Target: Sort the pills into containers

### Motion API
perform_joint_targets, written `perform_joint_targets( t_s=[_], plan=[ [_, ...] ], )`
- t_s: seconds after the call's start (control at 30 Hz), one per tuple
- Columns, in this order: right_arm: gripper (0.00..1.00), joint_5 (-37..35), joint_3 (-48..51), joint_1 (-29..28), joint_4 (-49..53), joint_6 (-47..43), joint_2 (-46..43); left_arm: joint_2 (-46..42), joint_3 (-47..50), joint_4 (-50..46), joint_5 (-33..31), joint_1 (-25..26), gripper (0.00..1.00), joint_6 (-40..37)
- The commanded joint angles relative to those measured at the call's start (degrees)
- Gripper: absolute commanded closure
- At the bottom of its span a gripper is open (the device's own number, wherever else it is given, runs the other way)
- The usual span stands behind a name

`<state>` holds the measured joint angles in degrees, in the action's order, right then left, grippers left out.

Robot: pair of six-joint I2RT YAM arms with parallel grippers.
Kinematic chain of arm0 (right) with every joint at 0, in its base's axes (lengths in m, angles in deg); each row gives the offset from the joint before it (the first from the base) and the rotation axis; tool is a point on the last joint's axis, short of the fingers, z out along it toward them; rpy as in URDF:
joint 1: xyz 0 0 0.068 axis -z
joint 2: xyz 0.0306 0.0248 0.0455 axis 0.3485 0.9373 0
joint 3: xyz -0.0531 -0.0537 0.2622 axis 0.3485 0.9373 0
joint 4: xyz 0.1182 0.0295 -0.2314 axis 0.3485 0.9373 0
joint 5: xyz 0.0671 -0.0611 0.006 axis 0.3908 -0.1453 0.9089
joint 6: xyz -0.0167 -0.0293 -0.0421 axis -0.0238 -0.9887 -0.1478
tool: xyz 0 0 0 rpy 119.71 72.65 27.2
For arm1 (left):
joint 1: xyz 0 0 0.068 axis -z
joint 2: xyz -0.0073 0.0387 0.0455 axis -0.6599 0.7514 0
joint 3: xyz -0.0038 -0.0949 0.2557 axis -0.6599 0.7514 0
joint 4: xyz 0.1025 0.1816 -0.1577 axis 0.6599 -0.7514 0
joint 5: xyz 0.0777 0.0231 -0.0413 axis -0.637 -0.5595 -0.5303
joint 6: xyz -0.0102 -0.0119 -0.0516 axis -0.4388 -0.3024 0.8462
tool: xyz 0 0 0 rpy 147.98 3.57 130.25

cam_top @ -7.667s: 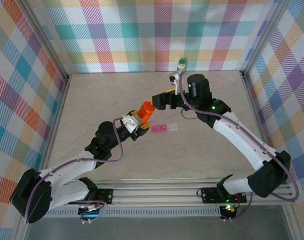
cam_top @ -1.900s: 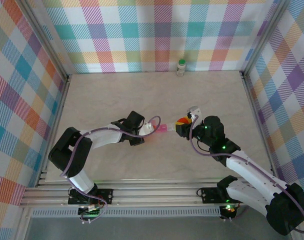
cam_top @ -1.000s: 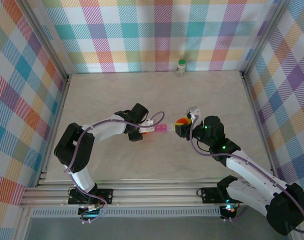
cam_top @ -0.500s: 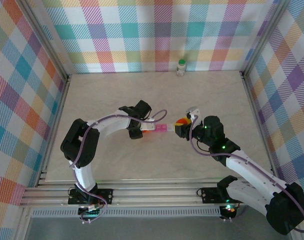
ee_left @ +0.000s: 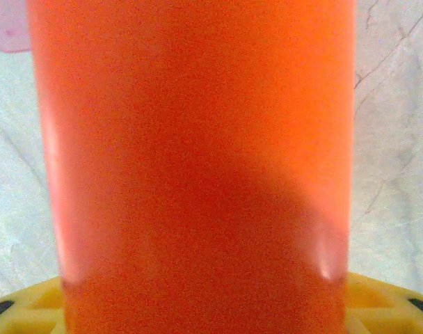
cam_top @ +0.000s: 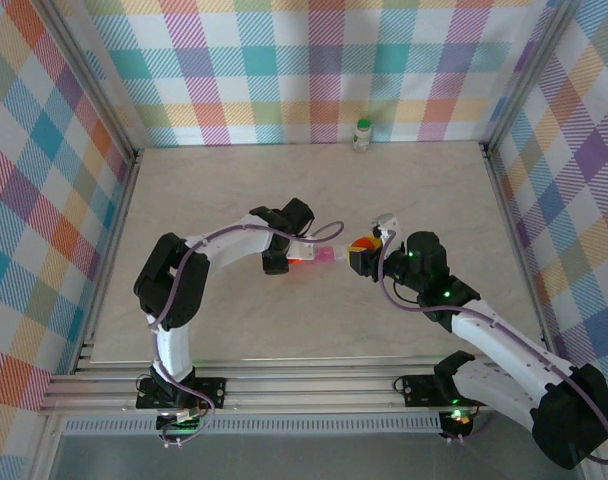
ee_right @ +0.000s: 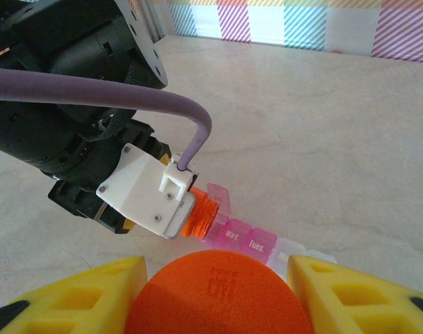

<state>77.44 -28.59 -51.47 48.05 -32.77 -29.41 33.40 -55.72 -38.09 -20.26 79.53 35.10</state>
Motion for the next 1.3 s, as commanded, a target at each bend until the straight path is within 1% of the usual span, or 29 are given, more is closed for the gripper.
perform_joint_targets(
  t_s=[0.0,0.13,0.4,0.67,0.93,1.27],
  plan=[
    [1.00,1.1,-1.1,0.1,-0.6,1.2,-0.6,1.5,-1.6,-4.8,-3.6,0.6,1.00,-1.7],
    [1.00,1.2,-1.1,0.1,-0.7,1.4,-0.3,2.0,-3.2,-6.2,-6.8,1.5,1.00,-2.0],
    [1.00,1.0,-1.0,0.1,-0.7,1.3,-0.7,3.3,-4.2,-7.4,-9.8,3.1,1.00,-4.0],
    [1.00,1.2,-1.0,0.1,-0.6,1.4,-0.8,3.7,-4.7,-7.6,-13.2,3.8,1.00,-4.1],
    [1.00,1.2,-1.0,0.1,-0.7,1.5,-0.6,2.6,-3.9,-7.5,-12.9,3.7,1.00,-4.5],
    [1.00,1.4,-1.0,0.1,-0.9,1.6,0.0,-1.8,-3.1,-5.7,-11.0,2.7,1.00,-3.6]
  ],
)
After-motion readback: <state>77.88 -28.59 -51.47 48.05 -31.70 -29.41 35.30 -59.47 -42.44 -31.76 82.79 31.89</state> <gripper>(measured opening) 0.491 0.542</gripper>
